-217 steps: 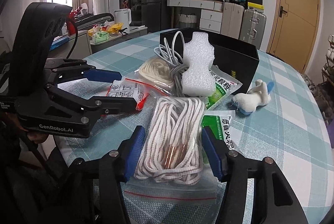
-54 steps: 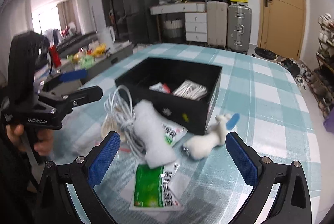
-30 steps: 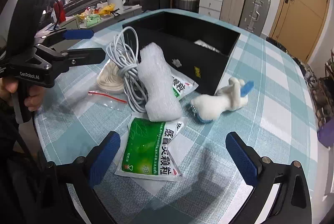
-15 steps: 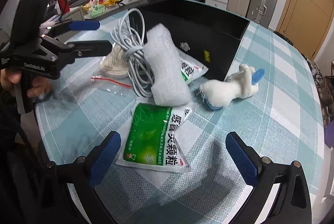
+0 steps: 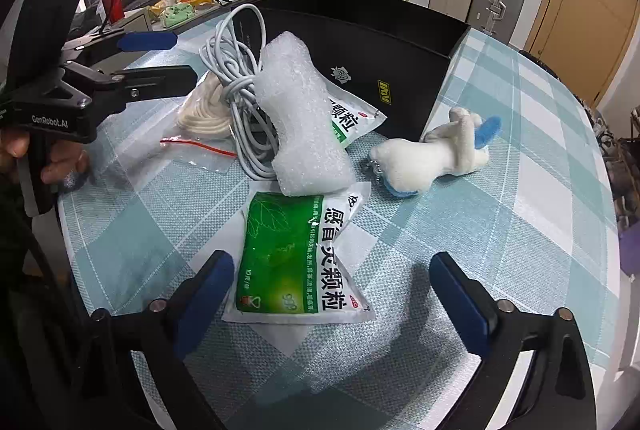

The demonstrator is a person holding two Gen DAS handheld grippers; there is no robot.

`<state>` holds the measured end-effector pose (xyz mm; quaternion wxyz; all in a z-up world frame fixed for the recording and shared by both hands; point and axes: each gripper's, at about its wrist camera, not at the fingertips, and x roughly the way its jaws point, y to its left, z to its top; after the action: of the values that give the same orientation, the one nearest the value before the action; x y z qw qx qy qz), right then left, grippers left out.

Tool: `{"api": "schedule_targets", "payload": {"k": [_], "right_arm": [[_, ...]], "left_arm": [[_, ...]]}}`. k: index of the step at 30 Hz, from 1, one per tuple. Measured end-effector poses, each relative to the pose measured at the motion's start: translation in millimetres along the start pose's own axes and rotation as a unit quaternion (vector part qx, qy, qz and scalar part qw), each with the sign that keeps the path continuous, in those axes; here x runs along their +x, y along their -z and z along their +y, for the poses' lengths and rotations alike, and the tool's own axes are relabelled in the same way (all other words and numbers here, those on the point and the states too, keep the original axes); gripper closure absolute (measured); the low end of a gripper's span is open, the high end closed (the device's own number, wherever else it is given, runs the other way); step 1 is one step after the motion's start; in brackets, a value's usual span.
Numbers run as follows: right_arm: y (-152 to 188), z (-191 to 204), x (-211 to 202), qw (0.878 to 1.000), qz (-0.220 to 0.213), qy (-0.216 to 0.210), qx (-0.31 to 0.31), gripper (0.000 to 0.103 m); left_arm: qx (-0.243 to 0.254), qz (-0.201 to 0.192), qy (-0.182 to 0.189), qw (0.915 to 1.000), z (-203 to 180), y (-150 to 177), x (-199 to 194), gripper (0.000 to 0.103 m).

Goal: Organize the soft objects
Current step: 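Withdraw both tools and reach the right tool to the green sachet, then grasp the green sachet with the right tool and lift it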

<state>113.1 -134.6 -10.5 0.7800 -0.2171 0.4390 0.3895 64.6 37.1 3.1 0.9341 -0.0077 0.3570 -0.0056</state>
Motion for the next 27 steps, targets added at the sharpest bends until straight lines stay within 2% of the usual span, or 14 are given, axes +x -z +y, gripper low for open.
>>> {"api": "schedule_targets", "payload": {"k": [6,7,8,11,17,27], "right_arm": [[-4,1,0,1.0,-0.014,-0.015,0.001,0.027],[-5,3,-1,1.0,-0.017,-0.018,-0.004,0.033],[-4,4,-2,1.0,-0.019,-0.02,-0.007,0.043],[-6,9,-5,0.999,-0.022,-0.027,-0.015,0.055],[-4,9,-8,0.999,-0.028,-0.031,-0.017,0.063],[-3,4,-26,0.998,-0.055,-0.029,-0.026,0.064]], "left_arm": [[0.007,0.001,0.001,1.0,-3,0,0,0.0],[0.007,0.001,0.001,1.0,-3,-1,0,0.0],[0.007,0.001,0.001,1.0,-3,0,1,0.0],[0.005,0.004,0.002,1.0,-3,-1,0,0.0],[0.006,0.005,0.004,1.0,-4,-1,0,0.0],[0.005,0.002,0.003,1.0,-4,-2,0,0.0]]}}
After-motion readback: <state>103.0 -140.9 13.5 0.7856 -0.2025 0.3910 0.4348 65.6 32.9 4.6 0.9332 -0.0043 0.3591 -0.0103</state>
